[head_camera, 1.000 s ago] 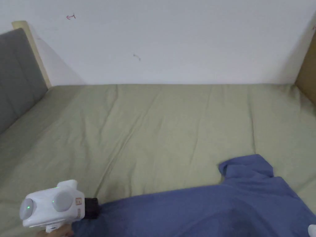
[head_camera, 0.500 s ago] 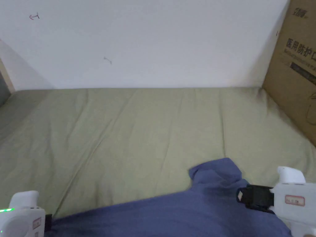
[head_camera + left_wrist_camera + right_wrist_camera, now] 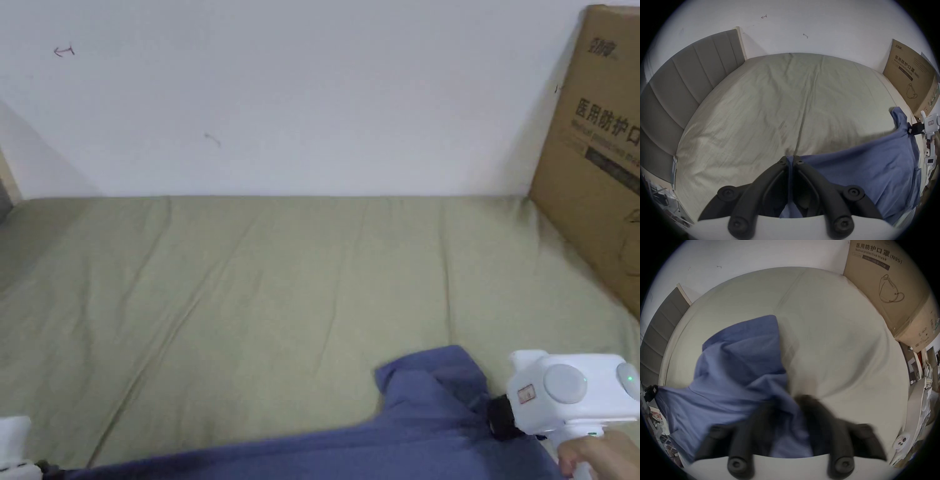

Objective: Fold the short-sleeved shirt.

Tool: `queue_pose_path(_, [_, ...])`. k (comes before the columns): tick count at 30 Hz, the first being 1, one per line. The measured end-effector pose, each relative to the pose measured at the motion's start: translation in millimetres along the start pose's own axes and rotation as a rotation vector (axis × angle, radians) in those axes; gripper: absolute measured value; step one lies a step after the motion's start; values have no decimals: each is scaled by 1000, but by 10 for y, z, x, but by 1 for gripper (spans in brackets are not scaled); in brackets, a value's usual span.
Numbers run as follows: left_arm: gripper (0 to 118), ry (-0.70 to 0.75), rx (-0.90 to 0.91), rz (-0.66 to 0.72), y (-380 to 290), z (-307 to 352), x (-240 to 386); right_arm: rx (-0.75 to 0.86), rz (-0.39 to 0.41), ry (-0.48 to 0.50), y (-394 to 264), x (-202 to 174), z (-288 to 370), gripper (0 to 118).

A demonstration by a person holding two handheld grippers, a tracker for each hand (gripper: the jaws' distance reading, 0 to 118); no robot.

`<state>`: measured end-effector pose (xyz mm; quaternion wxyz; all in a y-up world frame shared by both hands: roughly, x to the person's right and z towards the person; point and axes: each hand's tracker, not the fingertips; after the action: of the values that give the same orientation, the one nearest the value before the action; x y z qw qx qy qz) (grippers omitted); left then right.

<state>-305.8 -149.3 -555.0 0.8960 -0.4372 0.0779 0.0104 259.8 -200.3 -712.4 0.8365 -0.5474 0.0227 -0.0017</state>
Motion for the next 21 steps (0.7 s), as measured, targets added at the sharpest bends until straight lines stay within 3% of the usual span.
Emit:
queue_pose_path(4, [3,-8,17,23,58,83,-37,-1,7,86,-10,-123,166,2])
queue_pose_path(6, [3,-6,20,32,112,172,-50,37,-3,58,-1,-143,315,2])
queue_pose_path(9, [2,-18,51,26,233,379,-62,111,-132,150,110,31,692,2])
queue_pose_path(11, [3,-17,97,16,361,576,-55,185,-167,221,143,125,1112,2])
queue_pose_path(21, [3,-18,374,-1,1390,1709,-40,509,-194,242,352,189,3168,2])
